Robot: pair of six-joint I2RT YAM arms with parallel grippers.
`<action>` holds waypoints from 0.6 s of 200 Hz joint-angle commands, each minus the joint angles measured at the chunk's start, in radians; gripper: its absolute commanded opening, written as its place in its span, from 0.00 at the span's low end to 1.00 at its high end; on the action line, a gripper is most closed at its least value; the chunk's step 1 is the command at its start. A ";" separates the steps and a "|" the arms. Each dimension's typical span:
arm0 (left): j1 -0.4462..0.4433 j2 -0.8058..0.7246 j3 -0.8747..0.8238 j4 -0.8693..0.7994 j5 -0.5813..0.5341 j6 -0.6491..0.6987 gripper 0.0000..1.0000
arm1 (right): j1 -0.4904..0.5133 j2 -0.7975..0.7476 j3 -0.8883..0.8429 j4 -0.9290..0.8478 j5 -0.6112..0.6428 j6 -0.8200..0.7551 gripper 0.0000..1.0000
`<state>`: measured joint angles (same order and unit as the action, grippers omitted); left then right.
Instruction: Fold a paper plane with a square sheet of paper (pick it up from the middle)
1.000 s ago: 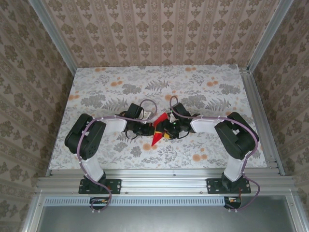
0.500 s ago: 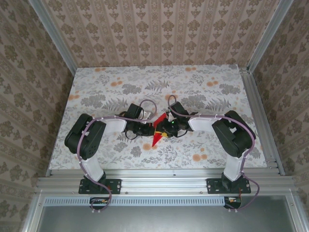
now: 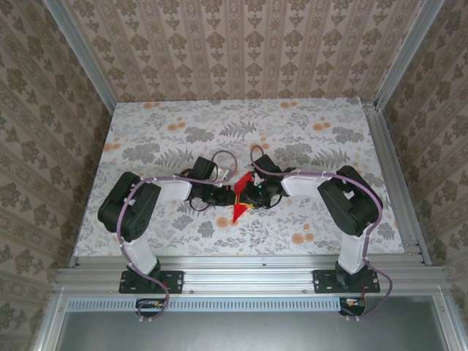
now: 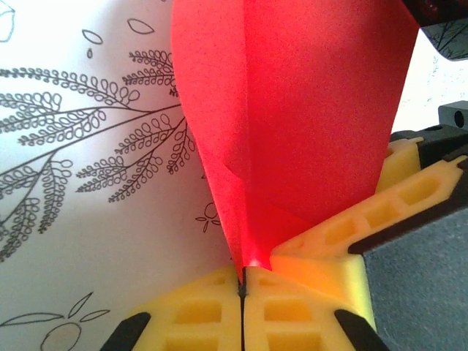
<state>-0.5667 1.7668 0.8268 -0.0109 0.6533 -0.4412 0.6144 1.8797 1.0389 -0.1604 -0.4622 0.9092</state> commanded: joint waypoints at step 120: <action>0.048 -0.356 -0.010 -0.288 -0.147 0.092 0.41 | 0.014 0.021 0.291 -0.669 0.307 -0.463 0.05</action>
<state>-0.5423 1.4818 0.8246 -0.1658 0.5819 -0.4183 0.6163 1.8778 1.2644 -0.6140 -0.2417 0.5964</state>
